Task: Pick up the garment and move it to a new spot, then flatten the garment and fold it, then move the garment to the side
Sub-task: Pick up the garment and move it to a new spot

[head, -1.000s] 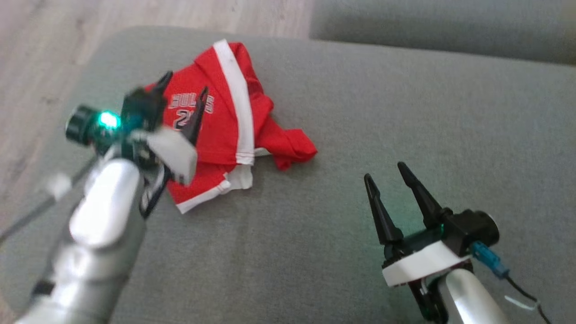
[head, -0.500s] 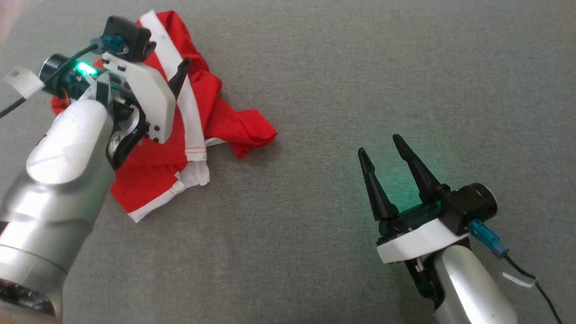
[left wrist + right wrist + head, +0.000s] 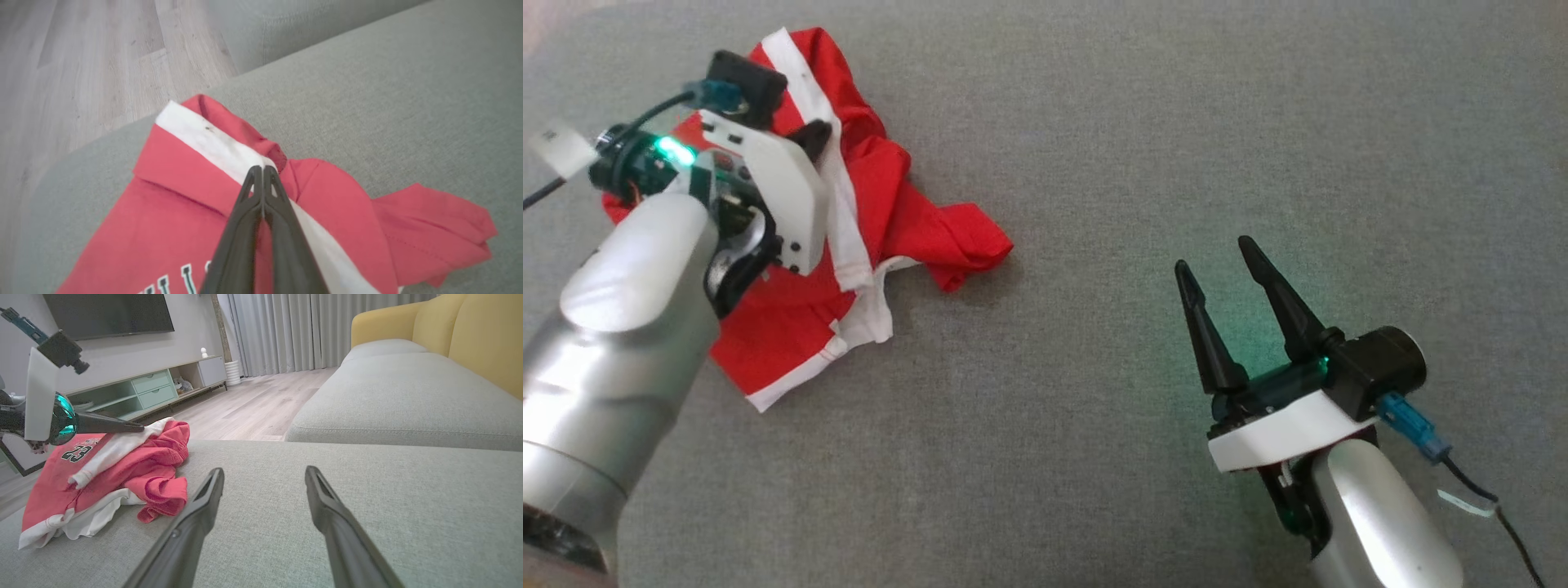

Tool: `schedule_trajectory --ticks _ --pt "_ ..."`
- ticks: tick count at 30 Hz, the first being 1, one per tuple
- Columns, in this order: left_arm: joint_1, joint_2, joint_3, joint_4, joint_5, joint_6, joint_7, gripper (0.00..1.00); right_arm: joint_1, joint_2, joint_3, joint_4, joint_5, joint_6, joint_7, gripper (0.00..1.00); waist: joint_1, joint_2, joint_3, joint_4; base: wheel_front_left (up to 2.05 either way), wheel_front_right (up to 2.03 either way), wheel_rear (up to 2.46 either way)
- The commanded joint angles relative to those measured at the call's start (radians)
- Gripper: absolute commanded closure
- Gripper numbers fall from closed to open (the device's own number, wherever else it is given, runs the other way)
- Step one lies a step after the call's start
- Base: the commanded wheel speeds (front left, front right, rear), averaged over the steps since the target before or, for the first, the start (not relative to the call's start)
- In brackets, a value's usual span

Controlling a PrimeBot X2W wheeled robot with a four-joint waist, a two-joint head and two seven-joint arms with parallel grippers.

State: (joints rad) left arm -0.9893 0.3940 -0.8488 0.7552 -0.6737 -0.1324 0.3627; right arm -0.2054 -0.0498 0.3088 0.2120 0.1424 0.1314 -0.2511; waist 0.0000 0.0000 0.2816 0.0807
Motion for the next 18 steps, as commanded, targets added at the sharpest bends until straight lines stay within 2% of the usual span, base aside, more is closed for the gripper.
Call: schedule_trajectory --ticks 1,6,10,14,18 --pt "-0.073 0.055 0.032 -0.017 -0.009 0.002 -0.028 1.0 -0.011 0.0 0.019 -0.025 0.008 -0.001 -0.011 0.0 0.0 0.0 -0.016 0.006 0.0 0.0 0.0" --pt "-0.082 0.063 0.034 -0.016 -0.025 0.002 -0.121 1.0 0.008 0.0 0.01 -0.013 0.015 -0.001 -0.011 0.0 0.0 0.0 -0.072 0.025 0.0 0.0 0.0" --pt "-0.086 0.061 0.078 -0.048 -0.043 0.009 -0.248 1.0 0.027 0.0 0.001 -0.008 0.024 -0.001 -0.011 0.0 0.0 0.0 -0.126 0.042 0.0 0.0 0.0" --pt "-0.065 0.051 0.138 -0.116 -0.086 0.023 -0.356 1.0 0.058 0.0 -0.017 -0.003 0.036 -0.001 -0.011 0.0 0.0 0.0 -0.177 0.058 0.0 0.0 0.0" --pt "-0.016 0.035 0.208 -0.225 -0.168 0.045 -0.405 1.0 0.082 0.0 -0.036 -0.002 0.049 -0.001 -0.011 0.0 0.0 0.0 -0.214 0.058 0.0 0.0 0.0"
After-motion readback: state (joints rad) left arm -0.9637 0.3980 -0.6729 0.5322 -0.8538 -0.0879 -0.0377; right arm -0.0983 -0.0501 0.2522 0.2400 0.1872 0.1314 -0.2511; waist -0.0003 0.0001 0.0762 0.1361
